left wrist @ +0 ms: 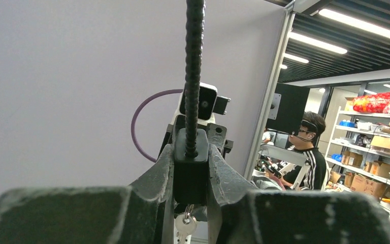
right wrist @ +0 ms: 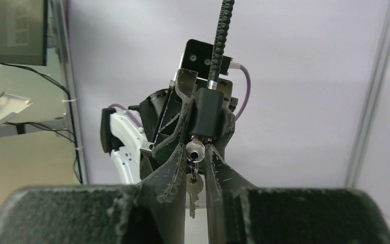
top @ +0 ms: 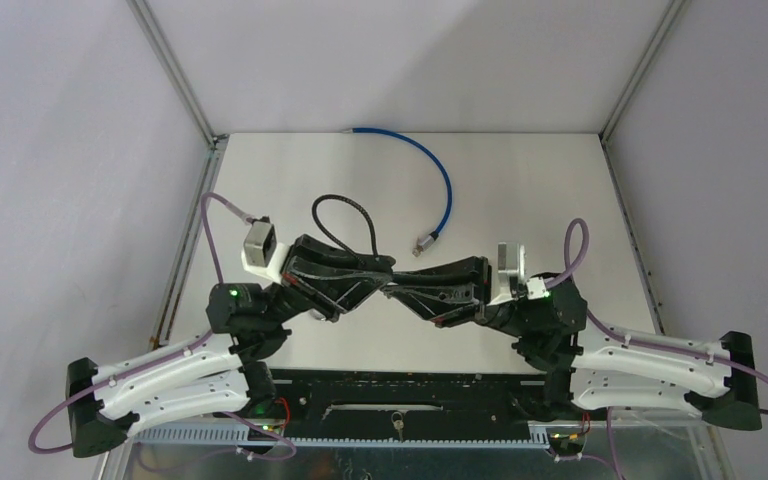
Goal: Lock with the key
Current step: Lock the lock.
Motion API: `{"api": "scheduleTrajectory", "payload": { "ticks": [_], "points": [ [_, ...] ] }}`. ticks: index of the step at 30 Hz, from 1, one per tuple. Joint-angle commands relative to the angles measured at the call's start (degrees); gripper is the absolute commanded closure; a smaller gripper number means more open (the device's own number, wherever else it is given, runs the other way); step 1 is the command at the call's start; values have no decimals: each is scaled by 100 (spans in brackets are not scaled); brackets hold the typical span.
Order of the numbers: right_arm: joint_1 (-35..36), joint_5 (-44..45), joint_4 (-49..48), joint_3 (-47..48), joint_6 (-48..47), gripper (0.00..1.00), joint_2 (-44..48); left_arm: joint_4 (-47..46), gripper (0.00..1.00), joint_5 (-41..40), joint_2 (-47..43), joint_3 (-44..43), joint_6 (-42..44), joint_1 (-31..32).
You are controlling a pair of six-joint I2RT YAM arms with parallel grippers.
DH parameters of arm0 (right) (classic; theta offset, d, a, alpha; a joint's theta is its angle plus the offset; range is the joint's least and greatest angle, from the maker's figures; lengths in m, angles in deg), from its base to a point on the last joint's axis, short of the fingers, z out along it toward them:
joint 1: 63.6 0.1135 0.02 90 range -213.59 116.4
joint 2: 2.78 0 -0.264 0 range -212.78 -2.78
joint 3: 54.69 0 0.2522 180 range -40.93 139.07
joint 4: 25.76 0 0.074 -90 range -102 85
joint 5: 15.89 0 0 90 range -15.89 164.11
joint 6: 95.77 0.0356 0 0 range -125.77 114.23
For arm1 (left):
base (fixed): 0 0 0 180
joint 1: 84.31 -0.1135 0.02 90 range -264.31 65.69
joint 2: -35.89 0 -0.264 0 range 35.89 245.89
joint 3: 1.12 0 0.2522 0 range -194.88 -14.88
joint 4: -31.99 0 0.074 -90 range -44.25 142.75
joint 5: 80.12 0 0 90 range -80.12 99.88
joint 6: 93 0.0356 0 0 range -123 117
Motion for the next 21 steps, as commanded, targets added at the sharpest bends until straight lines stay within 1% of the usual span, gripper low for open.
{"api": "scheduleTrajectory", "payload": {
  "ticks": [1, 4, 10, 13, 16, 18, 21],
  "points": [
    [328, 1026, 644, 374, -1173, 100, 68, 212, 100, -34, 1, -339, 138, 17],
    [682, 1823, 716, 440, -2028, 100, 14, 341, 100, -78, 12, -374, 169, 18],
    [1320, 3080, 524, 511, -3413, 100, -205, 488, 100, -171, -30, -351, 217, 18],
    [1588, 3600, 389, 608, -4237, 100, -460, 555, 100, -211, -44, -351, 249, 23],
    [1828, 4001, 16, 654, -5044, 100, -684, 599, 100, -221, -52, -353, 275, 22],
    [1922, 4128, -209, 654, -5305, 100, -775, 632, 100, -229, -59, -352, 298, 17],
    [1953, 4134, -196, 654, -5178, 100, -735, 655, 100, -247, -93, -338, 328, 21]
  ]
}}
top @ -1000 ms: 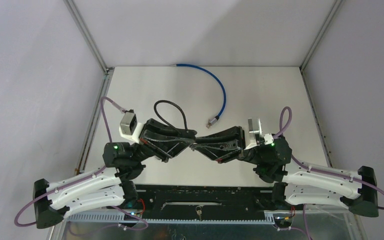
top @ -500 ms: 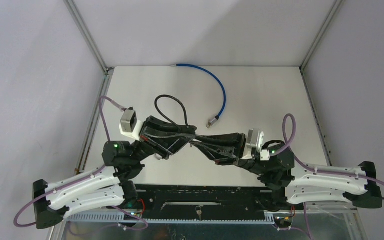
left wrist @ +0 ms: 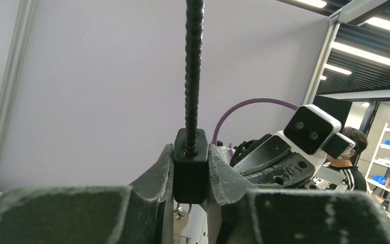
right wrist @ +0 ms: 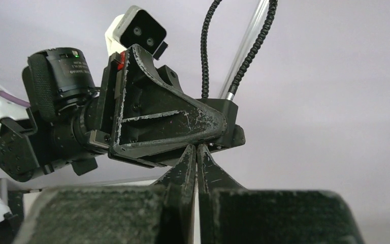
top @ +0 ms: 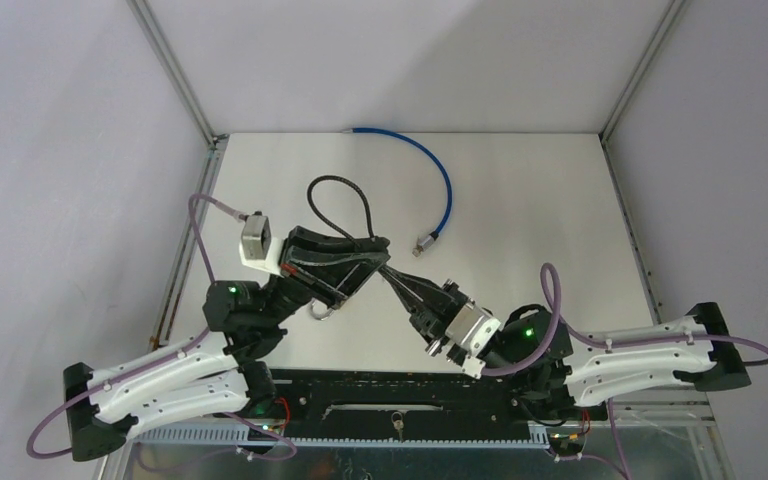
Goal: Lock with the key
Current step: Lock the lock.
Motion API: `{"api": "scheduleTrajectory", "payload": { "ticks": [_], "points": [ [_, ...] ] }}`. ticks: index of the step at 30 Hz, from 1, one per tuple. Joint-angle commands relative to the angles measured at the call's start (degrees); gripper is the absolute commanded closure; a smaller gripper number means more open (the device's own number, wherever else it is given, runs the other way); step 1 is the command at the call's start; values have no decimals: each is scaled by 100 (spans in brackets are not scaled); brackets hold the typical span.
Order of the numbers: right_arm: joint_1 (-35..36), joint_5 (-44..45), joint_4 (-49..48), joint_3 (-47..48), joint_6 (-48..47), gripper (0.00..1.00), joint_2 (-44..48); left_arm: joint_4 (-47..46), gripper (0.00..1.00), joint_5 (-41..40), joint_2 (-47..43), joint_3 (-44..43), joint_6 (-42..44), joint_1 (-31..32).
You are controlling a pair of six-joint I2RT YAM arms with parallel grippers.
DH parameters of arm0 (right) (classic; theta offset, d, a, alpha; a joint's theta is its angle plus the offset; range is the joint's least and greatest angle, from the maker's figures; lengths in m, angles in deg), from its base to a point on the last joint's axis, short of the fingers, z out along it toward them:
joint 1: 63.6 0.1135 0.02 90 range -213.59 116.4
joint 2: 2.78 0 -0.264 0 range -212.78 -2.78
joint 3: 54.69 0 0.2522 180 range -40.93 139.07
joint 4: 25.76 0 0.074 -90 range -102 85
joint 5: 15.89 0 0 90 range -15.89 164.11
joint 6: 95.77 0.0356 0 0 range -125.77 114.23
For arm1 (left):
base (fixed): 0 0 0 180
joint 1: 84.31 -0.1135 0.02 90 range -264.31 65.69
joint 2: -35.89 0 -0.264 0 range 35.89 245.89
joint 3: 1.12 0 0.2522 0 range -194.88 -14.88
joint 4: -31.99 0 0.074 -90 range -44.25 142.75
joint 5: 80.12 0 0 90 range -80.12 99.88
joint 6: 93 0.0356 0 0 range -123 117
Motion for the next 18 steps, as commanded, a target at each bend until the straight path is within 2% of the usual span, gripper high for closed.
{"api": "scheduleTrajectory", "payload": {
  "ticks": [1, 3, 7, 10, 13, 18],
  "points": [
    [-5, 579, 22, 185, -420, 100, -54, 112, 100, 444, -18, -248, 23, 96],
    [-35, 448, 201, 167, -155, 99, 90, 96, 100, 450, -32, -239, 31, 97],
    [-110, -145, 365, 11, 341, 77, 483, 23, 100, 485, -62, -205, 41, 99],
    [-234, -583, 452, -107, 790, 68, 766, -74, 100, 539, -72, -182, 31, 100],
    [-449, -999, 290, -309, 1408, 65, 1025, -140, 100, 576, -71, -163, 15, 97],
    [-1117, -1431, -75, -657, 2675, 65, 1318, -198, 100, 683, -80, -173, 14, 96]
  ]
}}
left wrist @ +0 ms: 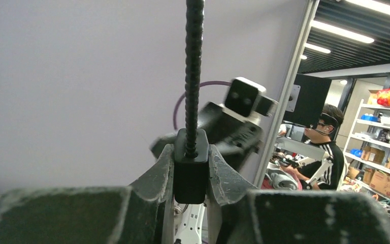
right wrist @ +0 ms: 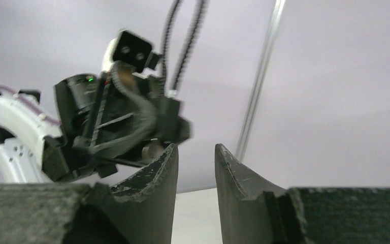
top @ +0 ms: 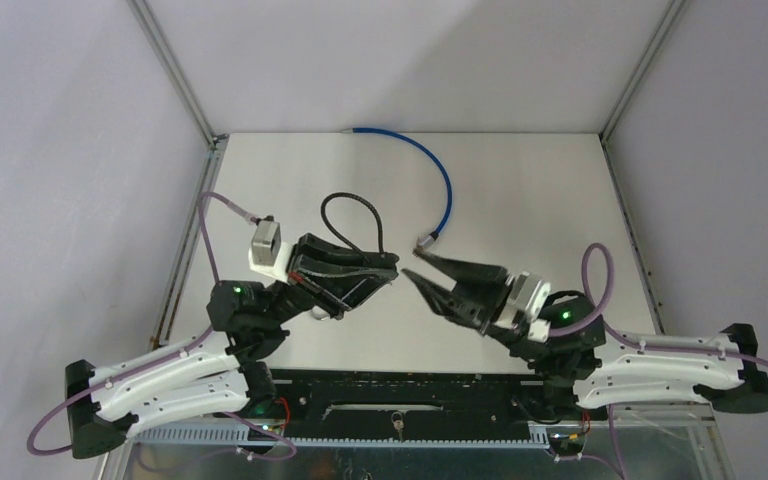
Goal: Lock with the key
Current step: Lock the lock.
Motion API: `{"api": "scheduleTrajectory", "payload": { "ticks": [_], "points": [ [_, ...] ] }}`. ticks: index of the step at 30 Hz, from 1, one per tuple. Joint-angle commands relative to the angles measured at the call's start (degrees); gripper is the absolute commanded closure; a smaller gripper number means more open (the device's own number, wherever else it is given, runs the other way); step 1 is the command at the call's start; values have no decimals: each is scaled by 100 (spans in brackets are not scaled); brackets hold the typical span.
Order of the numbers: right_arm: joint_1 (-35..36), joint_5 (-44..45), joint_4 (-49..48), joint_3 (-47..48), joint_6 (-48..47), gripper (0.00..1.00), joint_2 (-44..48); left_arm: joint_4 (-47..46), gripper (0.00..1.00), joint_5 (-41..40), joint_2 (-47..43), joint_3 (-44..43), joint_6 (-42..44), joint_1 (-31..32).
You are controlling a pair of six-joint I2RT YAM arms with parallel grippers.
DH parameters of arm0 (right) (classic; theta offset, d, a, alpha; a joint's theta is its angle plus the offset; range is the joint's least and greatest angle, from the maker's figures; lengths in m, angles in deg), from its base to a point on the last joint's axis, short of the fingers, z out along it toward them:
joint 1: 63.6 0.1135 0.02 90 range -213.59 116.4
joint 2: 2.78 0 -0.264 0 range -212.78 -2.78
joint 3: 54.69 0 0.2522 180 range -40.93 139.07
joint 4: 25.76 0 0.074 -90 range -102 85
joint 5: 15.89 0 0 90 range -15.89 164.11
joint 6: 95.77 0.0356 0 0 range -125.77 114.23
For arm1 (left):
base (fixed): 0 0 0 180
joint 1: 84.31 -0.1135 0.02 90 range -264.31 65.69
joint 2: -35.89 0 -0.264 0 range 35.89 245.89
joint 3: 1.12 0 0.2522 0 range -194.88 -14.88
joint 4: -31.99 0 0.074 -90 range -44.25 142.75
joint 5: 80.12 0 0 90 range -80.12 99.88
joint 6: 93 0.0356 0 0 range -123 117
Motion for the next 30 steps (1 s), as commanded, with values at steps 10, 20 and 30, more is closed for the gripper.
{"api": "scheduleTrajectory", "payload": {
  "ticks": [10, 20, 30],
  "points": [
    [-1648, -2378, -444, -249, 3391, 68, 308, -425, 100, 514, -24, -207, -94, 26],
    [-2248, -4091, -464, -249, 4410, 64, 141, -681, 100, 1286, 183, -437, -305, 19],
    [-2413, -5124, -391, -112, 4799, 63, 103, -1008, 100, 2238, 615, -799, -629, 18]
  ]
}}
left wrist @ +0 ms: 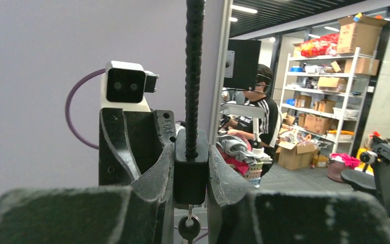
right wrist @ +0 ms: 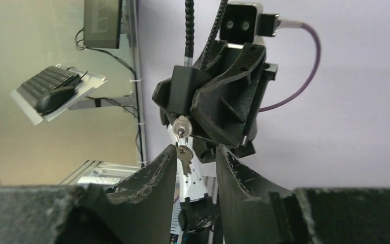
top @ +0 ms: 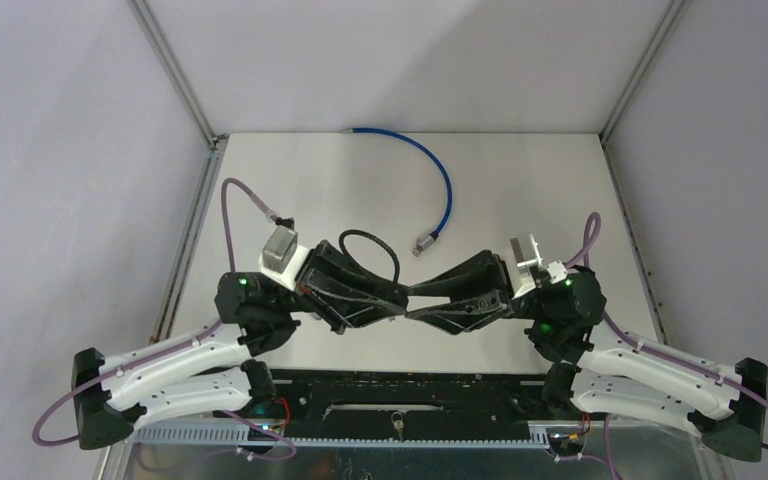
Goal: Lock with the key
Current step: Lock the lock.
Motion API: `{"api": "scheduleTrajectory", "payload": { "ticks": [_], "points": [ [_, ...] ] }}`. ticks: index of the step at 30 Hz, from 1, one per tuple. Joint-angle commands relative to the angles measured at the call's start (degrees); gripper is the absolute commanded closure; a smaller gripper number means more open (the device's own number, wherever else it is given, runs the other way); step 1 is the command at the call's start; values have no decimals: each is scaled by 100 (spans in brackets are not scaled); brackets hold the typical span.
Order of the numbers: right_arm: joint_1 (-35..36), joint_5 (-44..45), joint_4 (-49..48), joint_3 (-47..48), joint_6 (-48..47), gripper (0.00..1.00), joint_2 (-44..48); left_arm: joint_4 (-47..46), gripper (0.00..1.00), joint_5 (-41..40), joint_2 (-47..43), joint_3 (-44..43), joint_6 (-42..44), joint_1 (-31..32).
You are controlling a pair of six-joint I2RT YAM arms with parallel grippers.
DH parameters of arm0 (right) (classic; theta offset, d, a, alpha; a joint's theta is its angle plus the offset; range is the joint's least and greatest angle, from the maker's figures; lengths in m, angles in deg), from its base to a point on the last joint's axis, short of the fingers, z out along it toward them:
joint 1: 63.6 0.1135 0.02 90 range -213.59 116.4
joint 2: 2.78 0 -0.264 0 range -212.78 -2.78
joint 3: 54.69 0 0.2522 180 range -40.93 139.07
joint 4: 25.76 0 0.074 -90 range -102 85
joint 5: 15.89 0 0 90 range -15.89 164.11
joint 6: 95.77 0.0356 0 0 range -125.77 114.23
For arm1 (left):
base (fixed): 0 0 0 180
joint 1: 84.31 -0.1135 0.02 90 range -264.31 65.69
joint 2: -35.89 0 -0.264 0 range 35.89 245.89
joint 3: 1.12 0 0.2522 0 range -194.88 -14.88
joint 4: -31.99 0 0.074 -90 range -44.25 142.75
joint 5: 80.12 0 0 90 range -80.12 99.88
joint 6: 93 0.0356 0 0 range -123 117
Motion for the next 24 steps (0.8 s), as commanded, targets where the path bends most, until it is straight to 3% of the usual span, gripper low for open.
{"api": "scheduleTrajectory", "payload": {
  "ticks": [1, 24],
  "points": [
    [-28, -706, -80, 136, 267, 63, -18, -462, 100, 496, 79, -434, -228, 16],
    [-3, -1050, -496, 317, 632, 63, -145, -415, 100, 1077, 438, -568, -229, 16]
  ]
}}
